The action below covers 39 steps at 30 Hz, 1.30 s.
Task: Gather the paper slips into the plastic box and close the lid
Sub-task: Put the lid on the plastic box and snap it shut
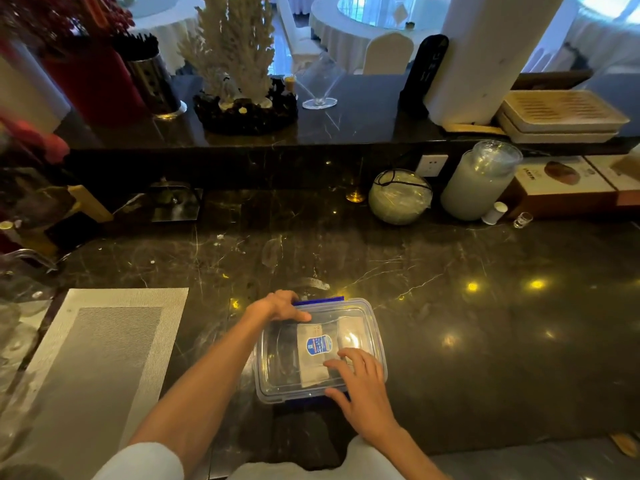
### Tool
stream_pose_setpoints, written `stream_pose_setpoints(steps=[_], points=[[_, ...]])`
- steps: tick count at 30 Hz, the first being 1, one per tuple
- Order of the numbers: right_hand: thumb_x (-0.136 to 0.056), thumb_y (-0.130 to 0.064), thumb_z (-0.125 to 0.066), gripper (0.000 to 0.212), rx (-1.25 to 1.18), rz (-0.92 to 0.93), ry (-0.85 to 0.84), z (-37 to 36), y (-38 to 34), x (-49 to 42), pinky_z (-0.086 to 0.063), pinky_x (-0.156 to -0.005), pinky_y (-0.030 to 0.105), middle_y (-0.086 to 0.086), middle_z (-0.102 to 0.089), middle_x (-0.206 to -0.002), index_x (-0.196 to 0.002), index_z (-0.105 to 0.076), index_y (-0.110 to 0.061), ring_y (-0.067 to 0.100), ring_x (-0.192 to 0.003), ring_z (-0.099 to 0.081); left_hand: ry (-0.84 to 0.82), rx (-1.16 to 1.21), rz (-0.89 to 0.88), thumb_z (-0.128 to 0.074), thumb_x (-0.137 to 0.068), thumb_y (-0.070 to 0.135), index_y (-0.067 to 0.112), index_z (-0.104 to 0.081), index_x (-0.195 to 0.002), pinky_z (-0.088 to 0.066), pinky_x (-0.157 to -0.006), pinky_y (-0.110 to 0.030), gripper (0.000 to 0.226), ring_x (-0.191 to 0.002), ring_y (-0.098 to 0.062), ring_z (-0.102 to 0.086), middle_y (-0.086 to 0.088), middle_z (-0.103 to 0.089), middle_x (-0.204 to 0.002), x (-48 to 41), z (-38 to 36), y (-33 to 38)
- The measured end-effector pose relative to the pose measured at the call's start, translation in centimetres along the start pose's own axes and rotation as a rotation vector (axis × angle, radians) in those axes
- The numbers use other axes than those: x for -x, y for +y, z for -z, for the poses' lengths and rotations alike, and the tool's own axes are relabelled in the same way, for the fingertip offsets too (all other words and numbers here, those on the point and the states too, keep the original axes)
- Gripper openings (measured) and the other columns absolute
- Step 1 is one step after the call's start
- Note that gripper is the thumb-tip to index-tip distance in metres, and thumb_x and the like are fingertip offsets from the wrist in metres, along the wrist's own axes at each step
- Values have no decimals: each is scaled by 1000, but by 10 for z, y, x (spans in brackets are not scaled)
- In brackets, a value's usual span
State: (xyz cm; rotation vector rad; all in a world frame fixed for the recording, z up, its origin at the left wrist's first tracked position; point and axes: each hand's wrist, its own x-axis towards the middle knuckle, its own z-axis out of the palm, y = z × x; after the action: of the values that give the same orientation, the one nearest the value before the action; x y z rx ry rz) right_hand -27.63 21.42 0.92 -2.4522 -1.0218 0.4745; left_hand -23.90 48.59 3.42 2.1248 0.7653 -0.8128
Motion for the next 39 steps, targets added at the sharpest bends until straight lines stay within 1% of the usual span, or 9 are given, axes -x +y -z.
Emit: stream_pose_setpoints(steps=[4, 7, 10, 24, 27, 29, 32, 34, 39], points=[[-90, -52, -52, 41, -5, 5, 3, -3, 2, 0, -19, -117, 29, -16, -36, -143, -129, -46, -44, 8, -137, -23, 94, -76, -35, -72, -83, 46, 23, -44, -144, -31, -113, -51, 71, -134, -29, -36, -9, -39, -142, 2, -6, 2], [-89, -53, -53, 41, -18, -2, 13, -7, 4, 0, -20, -116, 28, -17, -36, -142, -128, -45, -46, 6, -136, -24, 182, -2, -87, -74, -82, 40, 25, -53, -125, -39, -109, -49, 50, -123, -25, -45, -6, -48, -133, 5, -14, 0], [-88, -55, -54, 41, -27, 4, 35, -10, 5, 1, -25, -116, 29, -18, -37, -141, -127, -46, -46, 7, -135, -26, 233, 43, -110, -71, -83, 41, 28, -50, -111, -45, -102, -46, 37, -112, -22, -57, -1, -61, -125, 10, -24, -3], [-90, -54, -51, 42, -15, 48, 61, -7, 3, 5, -31, -115, 35, -14, -38, -143, -130, -46, -42, 9, -137, -27, 453, 4, -140, -64, -89, 44, 28, -58, -107, -50, -94, -42, 25, -107, -24, -63, 3, -70, -114, 19, -40, -4], [-86, -62, -50, 53, 59, 69, 5, -6, 5, 6, -26, -118, 38, -11, -35, -146, -134, -41, -42, 13, -140, -24, 517, 1, -161, -61, -91, 42, 27, -57, -110, -47, -95, -41, 24, -110, -25, -59, 1, -71, -114, 20, -47, -6], [-80, -61, -60, 65, 148, 87, -40, -6, 5, 7, -23, -119, 43, -6, -36, -148, -137, -39, -40, 19, -142, -26, 530, 12, -178, -59, -93, 41, 27, -56, -112, -42, -100, -41, 24, -115, -24, -55, 1, -69, -116, 20, -51, -9], [-64, -48, -83, 77, 270, 91, -71, -10, 3, 9, -35, -111, 50, 3, -53, -138, -132, -51, -32, 28, -133, -47, 532, 28, -192, -58, -94, 41, 26, -56, -115, -38, -102, -41, 26, -120, -24, -51, 0, -67, -119, 21, -54, -12], [-57, -40, -89, 82, 315, 80, -45, -15, 1, 10, -41, -104, 51, 7, -58, -132, -131, -55, -28, 32, -127, -54, 520, 43, -187, -57, -94, 41, 26, -56, -116, -39, -101, -41, 26, -122, -25, -49, 0, -66, -121, 21, -55, -12], [-57, -45, -89, 93, 319, 64, -39, -22, 1, 7, -43, -102, 55, 9, -41, -136, -136, -43, -29, 32, -129, -37, 499, 51, -173, -56, -94, 42, 28, -55, -119, -39, -100, -41, 29, -123, -26, -47, 0, -64, -123, 22, -54, -12]])
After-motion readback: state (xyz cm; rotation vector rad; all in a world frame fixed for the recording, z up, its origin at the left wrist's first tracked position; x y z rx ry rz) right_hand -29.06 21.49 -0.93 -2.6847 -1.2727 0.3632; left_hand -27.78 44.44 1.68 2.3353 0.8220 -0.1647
